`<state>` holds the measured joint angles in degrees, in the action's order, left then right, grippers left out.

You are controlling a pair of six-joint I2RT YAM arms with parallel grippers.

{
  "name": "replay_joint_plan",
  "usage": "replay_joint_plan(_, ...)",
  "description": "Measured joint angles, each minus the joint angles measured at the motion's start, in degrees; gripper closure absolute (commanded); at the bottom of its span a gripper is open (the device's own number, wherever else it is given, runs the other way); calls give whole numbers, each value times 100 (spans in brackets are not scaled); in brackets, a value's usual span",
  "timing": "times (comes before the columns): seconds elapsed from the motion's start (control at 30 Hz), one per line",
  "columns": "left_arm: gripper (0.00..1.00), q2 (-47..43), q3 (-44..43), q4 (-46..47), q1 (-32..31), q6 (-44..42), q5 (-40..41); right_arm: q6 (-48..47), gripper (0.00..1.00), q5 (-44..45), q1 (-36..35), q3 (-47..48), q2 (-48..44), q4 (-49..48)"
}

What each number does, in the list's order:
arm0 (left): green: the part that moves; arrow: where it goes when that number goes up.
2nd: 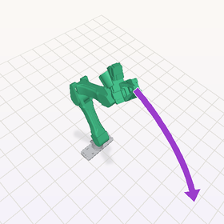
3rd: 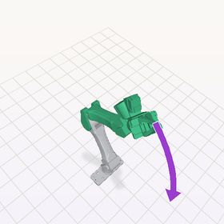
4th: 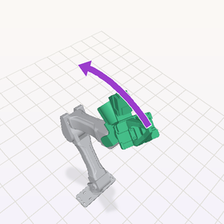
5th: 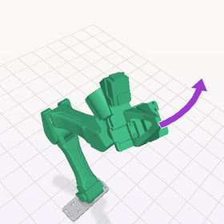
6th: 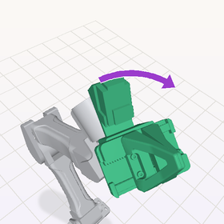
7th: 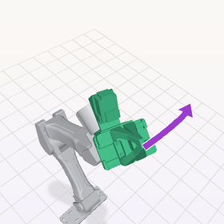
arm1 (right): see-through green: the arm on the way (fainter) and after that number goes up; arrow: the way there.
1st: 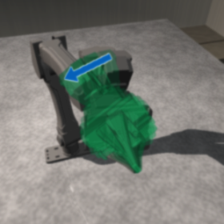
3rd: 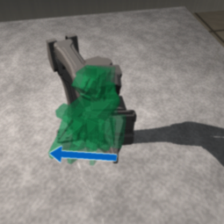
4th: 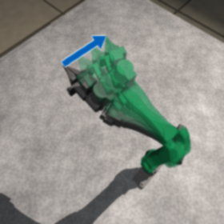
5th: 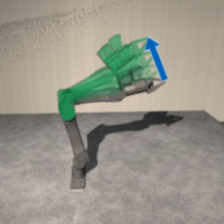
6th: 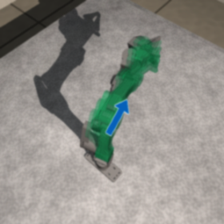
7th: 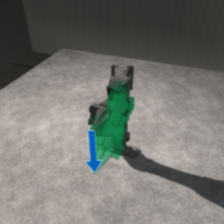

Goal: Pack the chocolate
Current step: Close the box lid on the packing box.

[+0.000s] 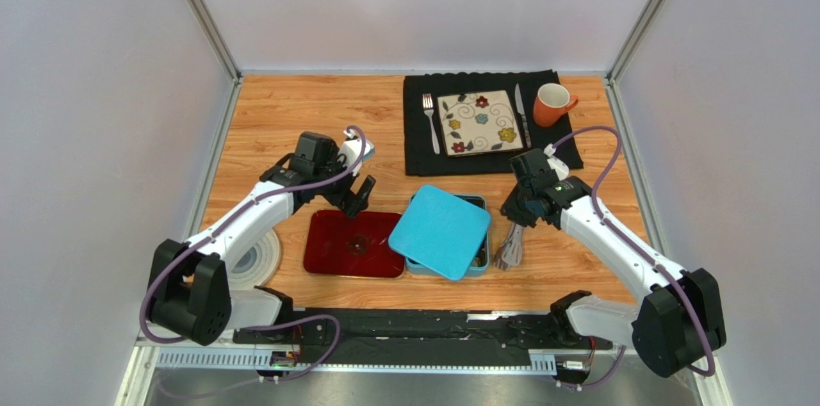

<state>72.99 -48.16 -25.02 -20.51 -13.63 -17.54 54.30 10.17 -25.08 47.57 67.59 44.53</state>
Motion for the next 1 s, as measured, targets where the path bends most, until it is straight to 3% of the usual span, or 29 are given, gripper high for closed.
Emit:
replay_joint_plan(0.6,1,772,0,638,-966,-55,697,-83,80,-352,92,-638,262,-540)
replay_joint_plan(1.0,1,778,321,723,-1639,-39,929,-79,81,-566,90,-909,431,-927)
